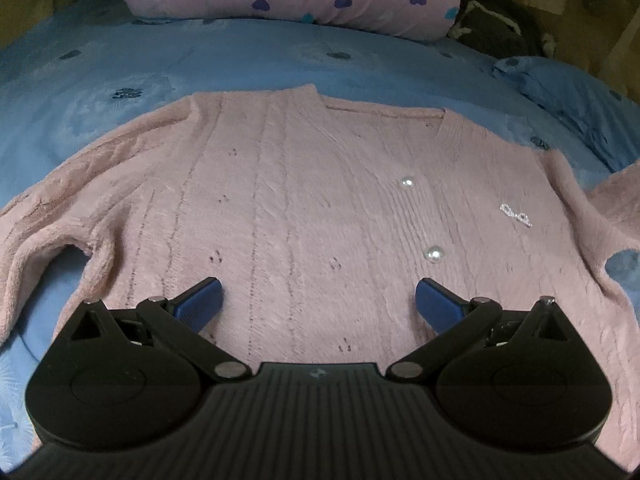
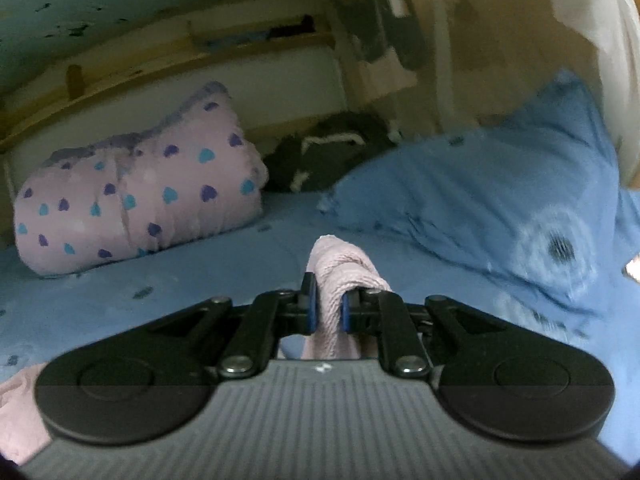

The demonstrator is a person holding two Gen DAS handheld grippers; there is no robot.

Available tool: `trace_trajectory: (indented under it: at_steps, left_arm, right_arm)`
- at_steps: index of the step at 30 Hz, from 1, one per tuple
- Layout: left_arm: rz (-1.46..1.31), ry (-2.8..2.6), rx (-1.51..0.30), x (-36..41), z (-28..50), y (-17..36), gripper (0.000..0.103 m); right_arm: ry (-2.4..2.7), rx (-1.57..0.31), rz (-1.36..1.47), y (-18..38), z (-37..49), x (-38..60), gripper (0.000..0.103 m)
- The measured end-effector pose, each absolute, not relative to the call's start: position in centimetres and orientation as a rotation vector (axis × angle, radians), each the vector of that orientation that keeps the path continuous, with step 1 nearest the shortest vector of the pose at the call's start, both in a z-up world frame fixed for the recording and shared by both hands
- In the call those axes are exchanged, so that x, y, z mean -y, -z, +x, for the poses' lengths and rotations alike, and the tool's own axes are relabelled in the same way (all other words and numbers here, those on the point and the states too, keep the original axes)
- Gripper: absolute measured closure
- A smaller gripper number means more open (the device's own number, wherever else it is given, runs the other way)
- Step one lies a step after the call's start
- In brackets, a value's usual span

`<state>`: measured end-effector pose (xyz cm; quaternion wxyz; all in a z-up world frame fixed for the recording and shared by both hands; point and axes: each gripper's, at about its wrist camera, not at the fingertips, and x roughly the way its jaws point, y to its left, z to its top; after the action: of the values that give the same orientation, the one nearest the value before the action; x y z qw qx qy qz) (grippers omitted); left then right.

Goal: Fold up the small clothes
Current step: 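Lift the sleeve with the right gripper, lay it across the cardigan front, open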

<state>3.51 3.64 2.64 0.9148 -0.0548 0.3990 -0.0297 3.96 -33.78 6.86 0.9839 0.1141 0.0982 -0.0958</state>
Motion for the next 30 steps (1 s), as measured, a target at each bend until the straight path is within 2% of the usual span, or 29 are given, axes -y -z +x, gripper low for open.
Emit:
trace_trajectory:
  at_steps: [7, 13, 30]
  left_arm:
    - [-0.107, 0.006, -0.795, -4.7, 3.7, -3.7, 0.000]
    - [-0.077, -0.043, -0.761, -5.8, 3.8, -4.9, 0.000]
    - [-0.136, -0.205, -0.746, -10.0, 4.6, -5.8, 0.000]
  right_arm:
    - [0.087, -0.165, 0.164, -9.7, 4.3, 29.3, 0.088]
    - [-0.023, -0.191, 0.140, -9.7, 5.5, 23.6, 0.088]
    - [-0.315, -0.446, 0.055, -1.2, 10.0, 10.5, 0.086]
